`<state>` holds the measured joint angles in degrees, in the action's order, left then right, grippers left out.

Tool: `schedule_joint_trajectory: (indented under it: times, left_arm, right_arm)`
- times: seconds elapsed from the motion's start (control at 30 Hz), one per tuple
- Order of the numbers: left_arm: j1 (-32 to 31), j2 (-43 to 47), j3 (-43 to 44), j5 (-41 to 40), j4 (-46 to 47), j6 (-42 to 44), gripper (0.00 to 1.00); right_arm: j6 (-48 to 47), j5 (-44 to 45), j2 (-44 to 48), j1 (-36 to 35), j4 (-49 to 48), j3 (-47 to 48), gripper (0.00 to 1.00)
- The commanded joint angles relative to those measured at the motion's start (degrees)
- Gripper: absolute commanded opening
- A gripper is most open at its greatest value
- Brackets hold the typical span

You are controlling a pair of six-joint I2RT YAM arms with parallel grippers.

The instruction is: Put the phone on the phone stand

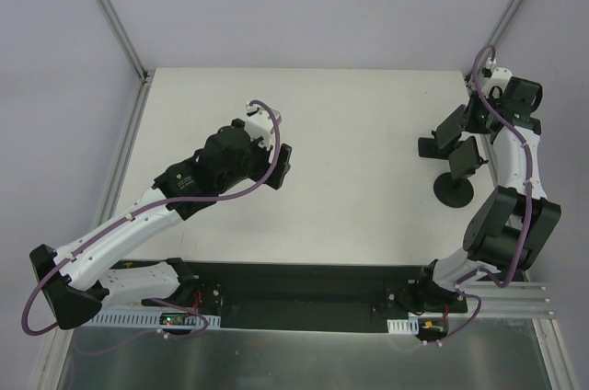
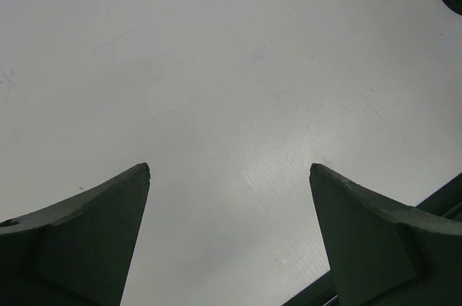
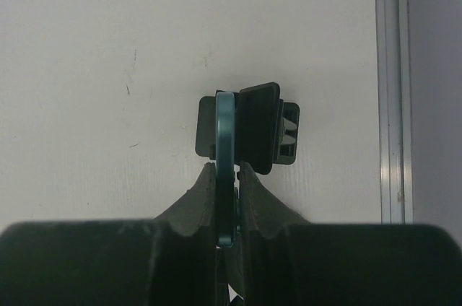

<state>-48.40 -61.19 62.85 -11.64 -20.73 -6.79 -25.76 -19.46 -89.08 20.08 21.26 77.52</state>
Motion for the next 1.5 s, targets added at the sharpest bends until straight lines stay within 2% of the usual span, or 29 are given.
schedule_joint_trajectory:
  times: [0.0, 0.47, 0.8, 0.9, 0.93, 1.03, 1.2, 1.3, 1.33, 1.37, 1.4, 1.43, 1.47]
  left_arm:
    - [-0.46, 0.02, -0.10, -1.19, 0.16, 0.72, 0.91]
    - [-0.46, 0.11, -0.10, -1.02, 0.16, 0.72, 0.92]
    - [-0.46, 0.10, -0.10, -1.02, 0.16, 0.81, 0.91]
    - [-0.46, -0.07, -0.10, -0.76, 0.16, 0.72, 0.92]
    - [-0.46, -0.07, -0.10, -0.67, 0.16, 0.81, 0.92]
    - [-0.46, -0.25, -0.10, -0.49, 0.16, 0.63, 0.91]
    - [-0.46, -0.33, -0.10, -0.23, 0.16, 0.63, 0.92]
    - [-0.46, -0.51, -0.10, -0.23, 0.16, 0.55, 0.91]
    - [-0.46, -0.68, -0.10, -0.23, 0.16, 0.55, 0.92]
    - [-0.46, -0.95, -0.10, -0.23, 0.16, 0.55, 0.92]
    - [-0.38, -1.12, -0.01, -0.31, 0.16, 0.55, 0.92]
    - [-0.38, -1.21, -0.09, -0.75, 0.16, 0.63, 0.92]
    - [-0.12, -1.47, -0.10, -0.93, 0.25, 0.63, 0.92]
  right_arm:
    - [-0.96, -2.51, -0.04, 0.49, -4.64, -0.61, 0.00]
    - [0.88, -0.84, -1.18, 0.67, -6.75, -1.93, 0.01]
    - [2.20, -1.45, -4.52, 0.93, -5.35, 0.97, 0.04]
    - [2.12, -0.58, -4.79, 0.93, -4.91, 0.97, 0.17]
    - [2.20, -0.40, -4.96, 0.93, -4.56, 1.23, 0.30]
    - [2.73, 1.52, -5.49, 0.93, -2.02, 2.99, 0.49]
    - [3.78, 7.41, -5.67, 0.75, 5.27, 9.31, 0.65]
    - [4.48, 13.20, -4.70, -0.30, 9.31, 13.34, 0.78]
    - [4.75, 20.45, -4.18, -1.78, 10.55, 14.58, 0.92]
    - [5.27, 25.56, -4.09, -2.75, 12.04, 16.59, 0.97]
    - [5.80, 30.75, -4.17, -4.07, 16.06, 21.05, 0.97]
    - [5.89, 43.33, -4.96, -7.65, 18.36, 24.14, 0.97]
    - [5.81, 49.20, -5.49, -9.94, 20.73, 26.78, 0.97]
